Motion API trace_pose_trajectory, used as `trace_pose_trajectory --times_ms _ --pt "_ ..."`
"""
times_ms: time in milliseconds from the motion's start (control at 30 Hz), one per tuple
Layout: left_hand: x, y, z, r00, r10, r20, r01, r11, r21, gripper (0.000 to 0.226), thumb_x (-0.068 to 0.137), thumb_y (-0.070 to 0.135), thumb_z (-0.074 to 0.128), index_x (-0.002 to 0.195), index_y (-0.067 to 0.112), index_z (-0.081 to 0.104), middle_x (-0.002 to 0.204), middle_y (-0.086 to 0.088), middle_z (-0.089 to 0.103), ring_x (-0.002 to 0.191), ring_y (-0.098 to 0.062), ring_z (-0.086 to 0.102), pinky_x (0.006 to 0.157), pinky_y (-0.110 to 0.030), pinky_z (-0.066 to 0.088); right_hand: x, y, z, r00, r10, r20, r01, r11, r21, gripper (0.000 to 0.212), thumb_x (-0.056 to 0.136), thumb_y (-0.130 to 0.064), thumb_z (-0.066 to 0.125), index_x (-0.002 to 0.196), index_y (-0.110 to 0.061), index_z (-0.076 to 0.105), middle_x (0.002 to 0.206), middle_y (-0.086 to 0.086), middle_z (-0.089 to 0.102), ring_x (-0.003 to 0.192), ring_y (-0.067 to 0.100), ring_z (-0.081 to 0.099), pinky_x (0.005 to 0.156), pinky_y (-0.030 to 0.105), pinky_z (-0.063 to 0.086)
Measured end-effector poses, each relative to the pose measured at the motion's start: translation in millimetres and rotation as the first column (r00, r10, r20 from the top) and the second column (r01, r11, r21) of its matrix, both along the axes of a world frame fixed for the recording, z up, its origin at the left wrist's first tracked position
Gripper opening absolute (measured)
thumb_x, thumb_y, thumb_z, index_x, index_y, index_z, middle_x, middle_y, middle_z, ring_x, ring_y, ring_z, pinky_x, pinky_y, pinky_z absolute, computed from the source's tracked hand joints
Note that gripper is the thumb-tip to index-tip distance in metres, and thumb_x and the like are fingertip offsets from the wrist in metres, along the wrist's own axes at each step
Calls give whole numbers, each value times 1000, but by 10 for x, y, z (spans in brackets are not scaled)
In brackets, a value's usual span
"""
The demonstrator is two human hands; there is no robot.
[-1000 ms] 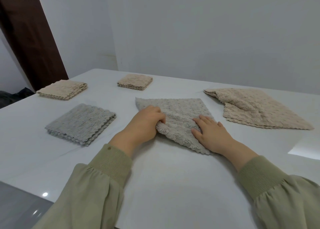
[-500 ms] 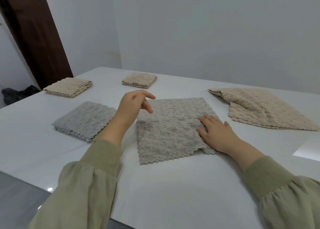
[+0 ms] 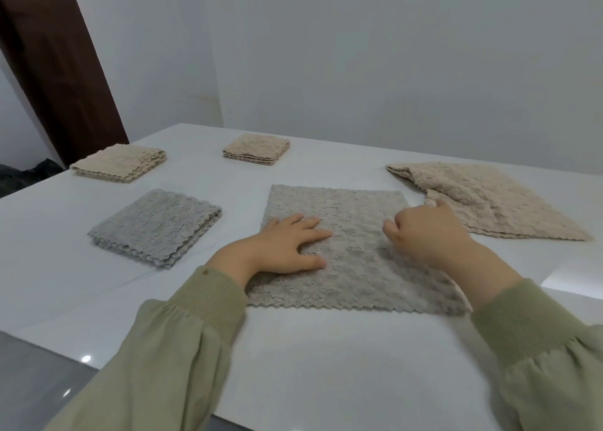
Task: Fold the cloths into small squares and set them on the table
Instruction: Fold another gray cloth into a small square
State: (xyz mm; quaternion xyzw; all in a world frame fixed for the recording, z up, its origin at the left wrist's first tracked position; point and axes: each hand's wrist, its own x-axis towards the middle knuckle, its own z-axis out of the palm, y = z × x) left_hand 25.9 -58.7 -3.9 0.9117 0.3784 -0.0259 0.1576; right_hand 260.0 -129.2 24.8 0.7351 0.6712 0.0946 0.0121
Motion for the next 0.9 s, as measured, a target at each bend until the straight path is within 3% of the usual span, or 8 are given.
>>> trace_pose_trajectory --times_ms 67,133,167,233,467,600,767,900 --pt "30 -35 43 982 -11 189 12 1000 -4 51 93 51 46 141 35 39 153 11 27 141 -9 20 117 -36 15 -129 -20 0 997 53 53 -60 990 125 35 97 -24 25 67 -18 43 64 0 52 62 22 52 106 50 31" --pt "91 -63 41 951 21 308 -44 997 68 47 97 44 41 141 28 42 150 6 36 138 -11 28 113 -30 21 -244 -19 -102 995 92 -41 -85 985 149 40 98 -37 22 110 -16 54 112 8 62 104 25 57 110 48 25" --pt "119 -69 15 964 38 264 -72 990 122 49 98 45 35 144 29 35 154 4 28 142 -13 21 116 -34 15 -289 -5 -180 990 101 -98 -93 993 79 49 98 -43 21 133 -17 42 140 10 46 127 25 43 114 49 18" --pt "154 -75 -77 995 91 42 -97 980 175 56 97 54 23 149 34 15 159 5 5 146 -16 0 117 -47 2 -291 37 -350 977 97 -189 -117 988 -99 60 97 -53 17 149 -24 15 158 2 10 145 21 12 116 51 6" --pt "72 -18 -131 990 122 -74 -110 983 144 65 92 64 21 149 38 3 159 10 -6 146 -15 -7 118 -47 -1 195 65 -401 967 -42 -252 -17 974 -224 63 94 -60 15 150 -34 4 159 -7 -4 146 15 -2 116 51 3" --pt "-82 159 67 975 135 178 -121 989 -88 50 93 46 50 140 31 43 150 10 35 136 -8 30 115 -29 19 340 139 -302 971 -37 -235 -26 966 -258 64 93 -62 24 149 -33 13 158 -8 8 145 17 10 116 52 9" --pt "-82 335 41 714 394 579 -232 913 -335 20 92 16 56 93 25 74 99 10 72 101 -5 64 96 -30 47 347 275 -84 950 28 -312 -94 976 -198 49 93 -50 45 135 -25 47 135 0 49 116 18 50 97 33 41" --pt "67 432 5 525 522 672 -321 853 -412 23 95 21 50 90 21 73 77 3 74 84 -5 67 75 -24 48 388 445 23 911 -35 -411 -21 991 -130 33 95 -36 47 99 -12 69 86 -2 66 72 11 58 62 23 42"
